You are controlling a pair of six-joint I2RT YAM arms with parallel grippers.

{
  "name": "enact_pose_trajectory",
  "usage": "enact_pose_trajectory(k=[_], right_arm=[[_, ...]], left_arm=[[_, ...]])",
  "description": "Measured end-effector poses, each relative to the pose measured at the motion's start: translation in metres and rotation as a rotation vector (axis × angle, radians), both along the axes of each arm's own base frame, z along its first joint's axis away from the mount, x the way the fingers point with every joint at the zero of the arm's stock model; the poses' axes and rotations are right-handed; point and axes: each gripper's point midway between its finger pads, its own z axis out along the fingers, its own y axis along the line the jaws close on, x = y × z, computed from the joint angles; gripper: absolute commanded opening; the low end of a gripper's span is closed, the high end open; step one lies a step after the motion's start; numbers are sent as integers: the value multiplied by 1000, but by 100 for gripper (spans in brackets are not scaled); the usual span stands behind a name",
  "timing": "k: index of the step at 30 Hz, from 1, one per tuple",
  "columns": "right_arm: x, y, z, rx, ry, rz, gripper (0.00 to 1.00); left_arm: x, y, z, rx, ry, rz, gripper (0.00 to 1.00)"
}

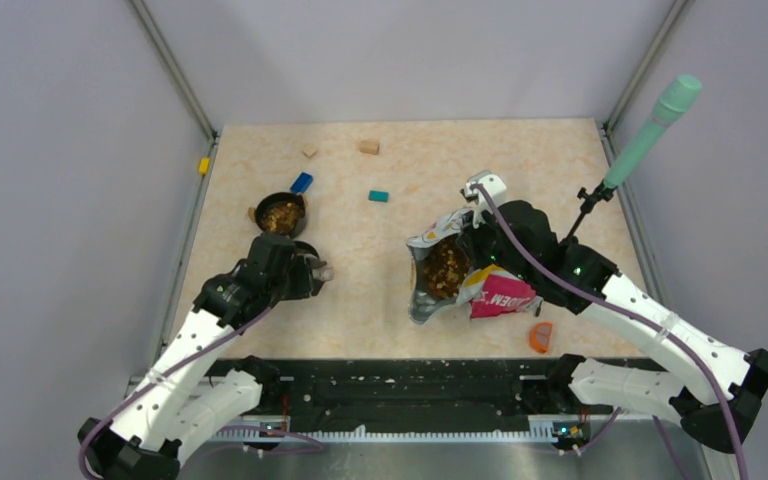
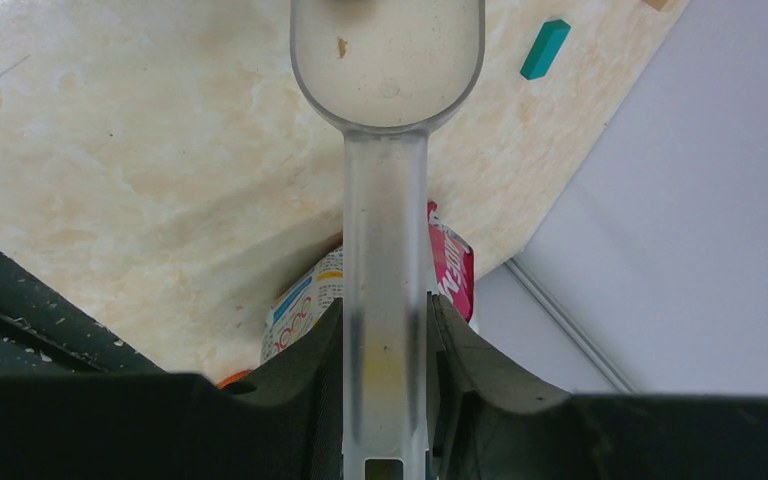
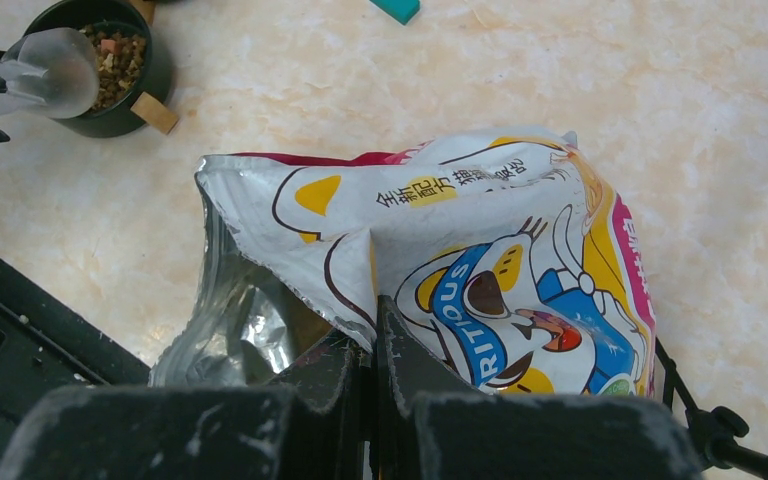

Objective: Serve the pet food

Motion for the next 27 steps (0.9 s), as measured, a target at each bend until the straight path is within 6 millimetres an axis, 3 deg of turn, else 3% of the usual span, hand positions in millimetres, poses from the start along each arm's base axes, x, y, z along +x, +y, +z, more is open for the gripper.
enact_pose_trajectory(k=[6,12,20,27], right_arm=[[0,0,0,0,0,0,0],[0,0,0,0,0,0,0],[0,0,0,0,-1,-1,0],[3,-2,4,-6,-15,-13,0]], left_arm=[[-3,1,4,-11,-15,-2,0],[3,1,27,-8,-33,7,0],[3,0,20,34,59,4,0],[29,-13,52,148,-8,-133,0]])
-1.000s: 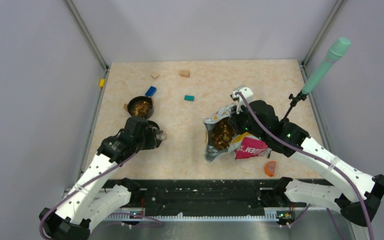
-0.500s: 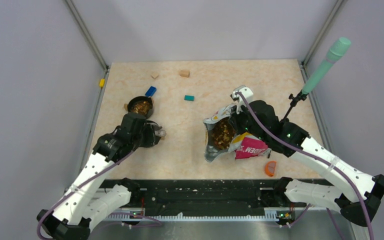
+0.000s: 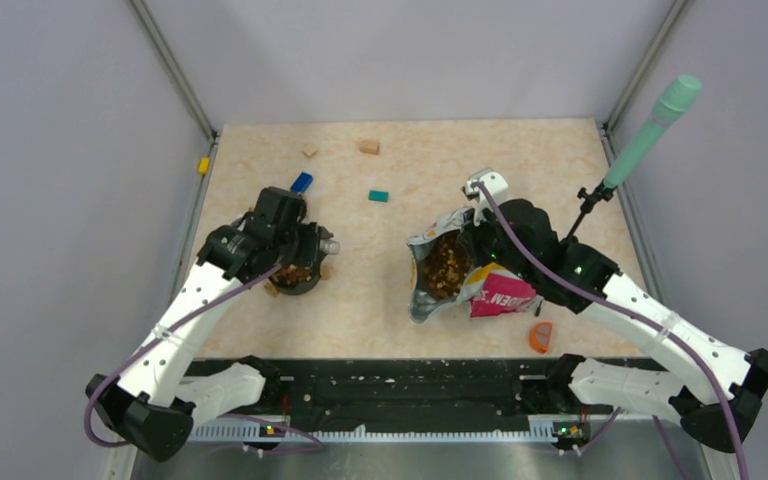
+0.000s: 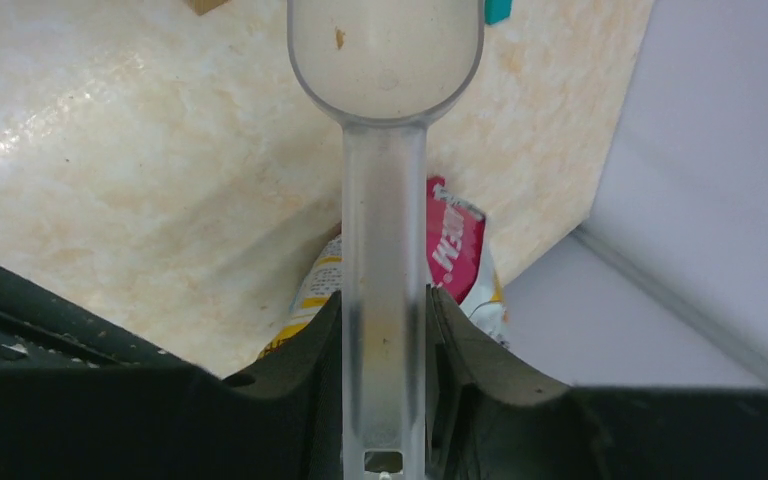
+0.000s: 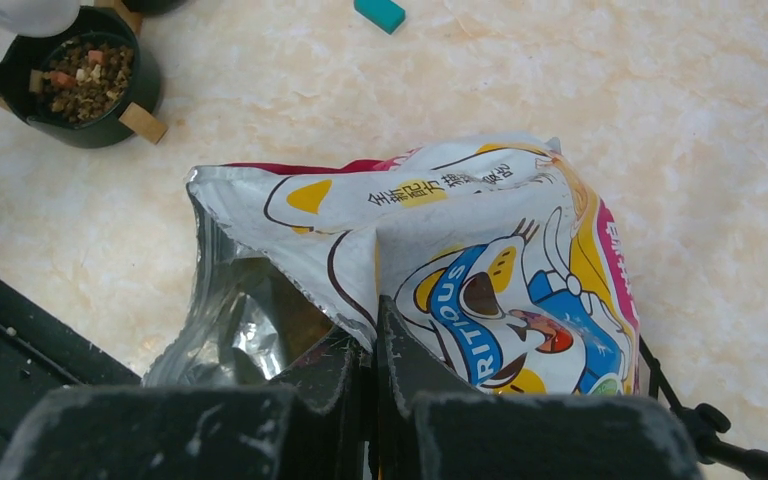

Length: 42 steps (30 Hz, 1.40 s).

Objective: Serve the pet food

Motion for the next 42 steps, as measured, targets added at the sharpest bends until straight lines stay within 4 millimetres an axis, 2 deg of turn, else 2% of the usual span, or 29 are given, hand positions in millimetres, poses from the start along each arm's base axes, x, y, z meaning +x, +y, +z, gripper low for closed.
enact_pose_trajectory(k=[5,9,13,15,17,19,22,26,32,35,38,42], right_arm=[[3,-2,1,-11,-12,-13,0],[3,-3,2,-17,-18,-16,0],[4,-3,2,-22,-23,-17,0],[4,-4,2,-24,-24,-19,0],[4,-3,2,-25,-23,-19,0],[5,-4,2,-28,-26,-25,0],[8,-5,3,-33,-31,-38,0],[9,-6,5,-36,-36,-49,0],[11,-7,6,-39,-41,-59,0],[11,-7,7,-39,-42,-61,0],[12,-8,7,-40,-43,-64,0],[14,-12,9,-50,-59,-86,0]], left_arm=[[4,-26,0,150,-115,-376,0],[-17,-50,1,220,-205,-716,0],[-61,-67,-9,280,-251,-1097,0],[-96,-76,-12,299,-260,-1305,0],[-127,-85,-8,297,-289,-1483,0],[-150,-90,-1,291,-311,-1609,0],[-175,-93,8,289,-316,-1758,0],[-177,-96,19,311,-337,-1813,0],[-167,-110,70,312,-562,-1788,0],[-164,-122,82,282,-635,-1788,0],[-154,-137,72,284,-611,-1800,0],[-131,-146,31,367,-451,-1790,0]])
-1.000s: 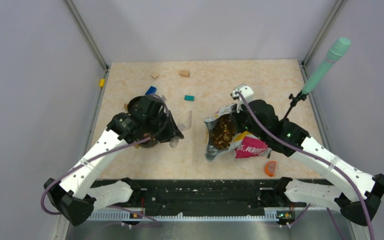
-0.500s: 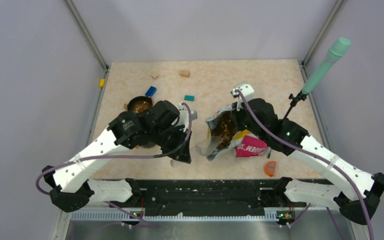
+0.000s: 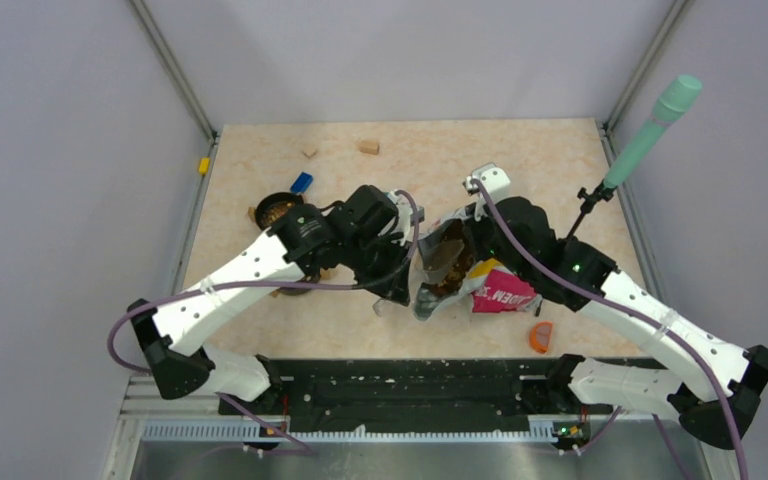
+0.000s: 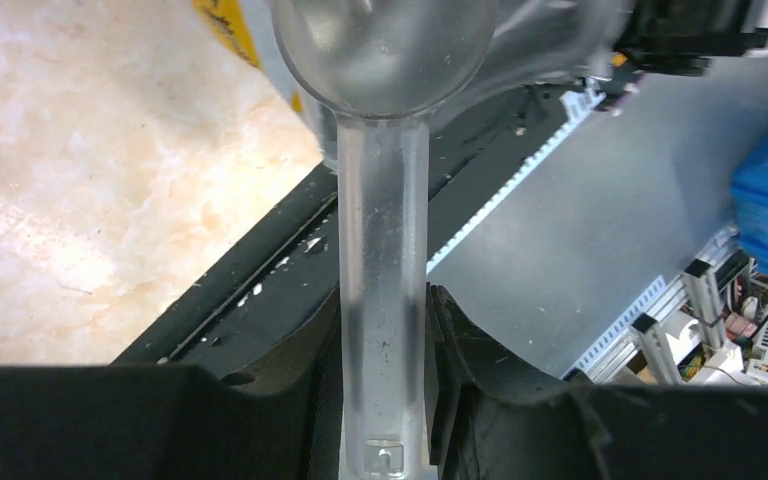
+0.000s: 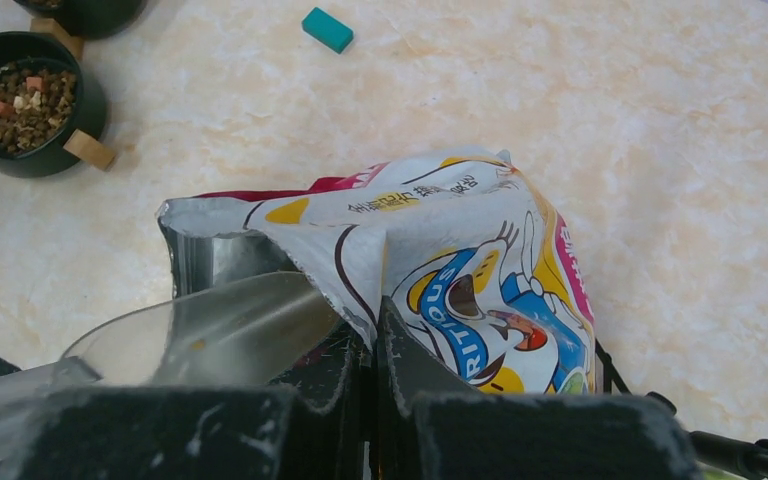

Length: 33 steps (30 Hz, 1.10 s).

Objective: Serve the pet food

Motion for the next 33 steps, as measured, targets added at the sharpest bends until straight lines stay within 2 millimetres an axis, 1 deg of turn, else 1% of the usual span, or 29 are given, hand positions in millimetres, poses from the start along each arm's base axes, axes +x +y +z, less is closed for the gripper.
enact_pose_trajectory(k=[2,4,7,10,13,15,20,24,27,29,33], right_arm=[[0,0,0,-1,0,1,0],[-1,0,0,-1,0,1,0],[0,0,0,-1,0,-1,0],[0,-1,0,-1,-1,-4,0],[0,0,1,5,1,-7,0],[0,0,1,8,2,-8,0],[-1,0,1,14,6,-12,0],[-1,0,1,19,8,-14,0],[-1,0,1,20,8,-14,0],[-1,0,1,19,8,-14,0],[0,0,1,18,6,-20,0]], left_arm=[[8,1,-18,52,23,20,0],[12,2,-28,70,41,25,0],[11,5,-29,50,51,12,0],[5,8,-29,33,64,-4,0],[4,6,-31,44,88,-8,0],[8,1,-34,71,123,10,0],[23,-30,-45,81,241,113,0],[28,-43,-58,119,335,191,0],[44,-55,-63,161,369,260,0],[53,-57,-66,178,385,306,0],[66,-50,-67,182,420,396,0]])
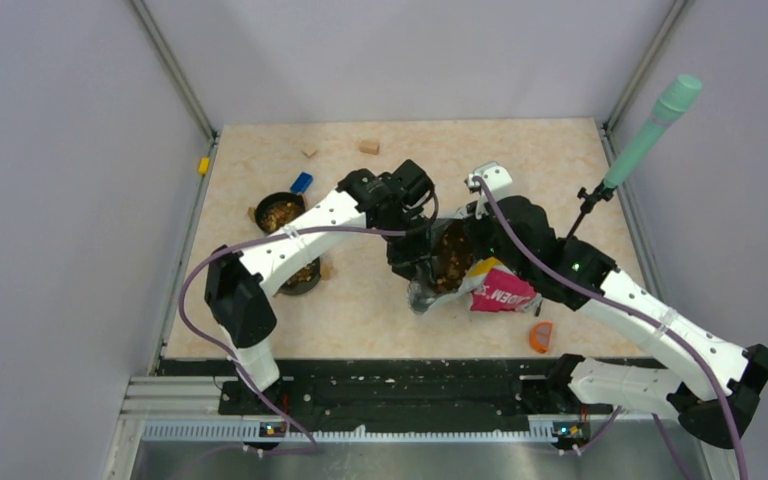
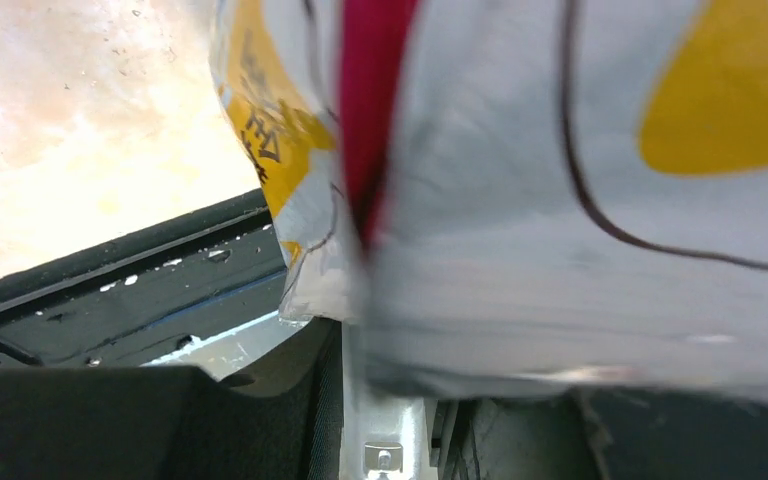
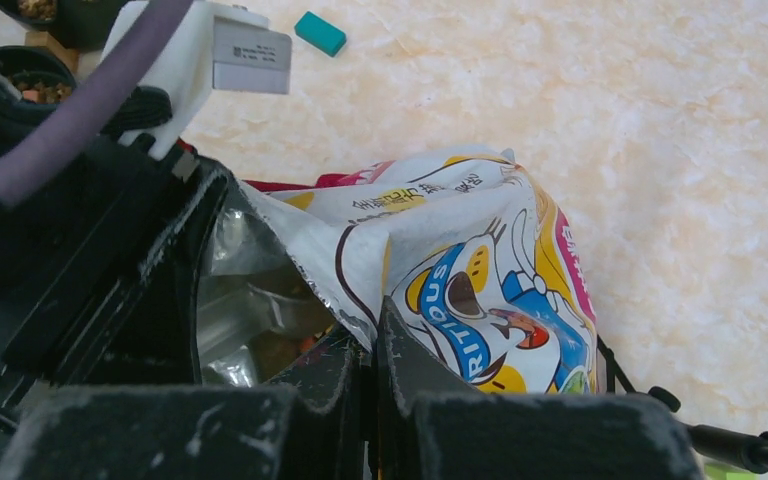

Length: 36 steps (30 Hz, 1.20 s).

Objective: Serve the pet food

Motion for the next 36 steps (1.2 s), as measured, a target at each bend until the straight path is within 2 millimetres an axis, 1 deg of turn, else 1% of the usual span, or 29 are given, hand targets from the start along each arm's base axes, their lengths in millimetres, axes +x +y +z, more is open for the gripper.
enact_pose_trajectory(k=[4,8,10,14,16,19,22,24,27,31,33,36], right_arm=[[1,-1,0,-2,-1,-7,0],[2,-3,-2,-10,-1,-19,0],[3,-4,-2,-14,-2,-26,0],[5,-5,-5,-25,3,-39,0],[6,-6,-6,-30,3,-45,0],[7,-8,-6,-34,-1,-59,0],[7,-8,-6,-34,1,-61,0],[7,-8,-6,-32,1,-61,0],[6,-8,-6,-31,3,-58,0],[6,-8,-6,-32,3,-59,0],[6,-8,-6,-32,3,-59,0],[6,-8,-6,-34,5,-59,0]], left_arm=[[17,4,-7,-29,26,67,0],[33,2,-5,-66,-4,84,0],[37,-2,-9,-77,-19,65,0],[42,-14,-21,-76,-69,-20,0],[41,-18,-27,-64,-108,-75,0],[34,-17,-34,-33,-176,-155,0],[21,-8,-43,-3,-243,-252,0],[12,1,-45,12,-278,-310,0],[6,12,-42,19,-343,-394,0],[7,16,-32,9,-406,-476,0],[8,14,-28,3,-409,-500,0],[11,1,-24,-17,-391,-515,0]])
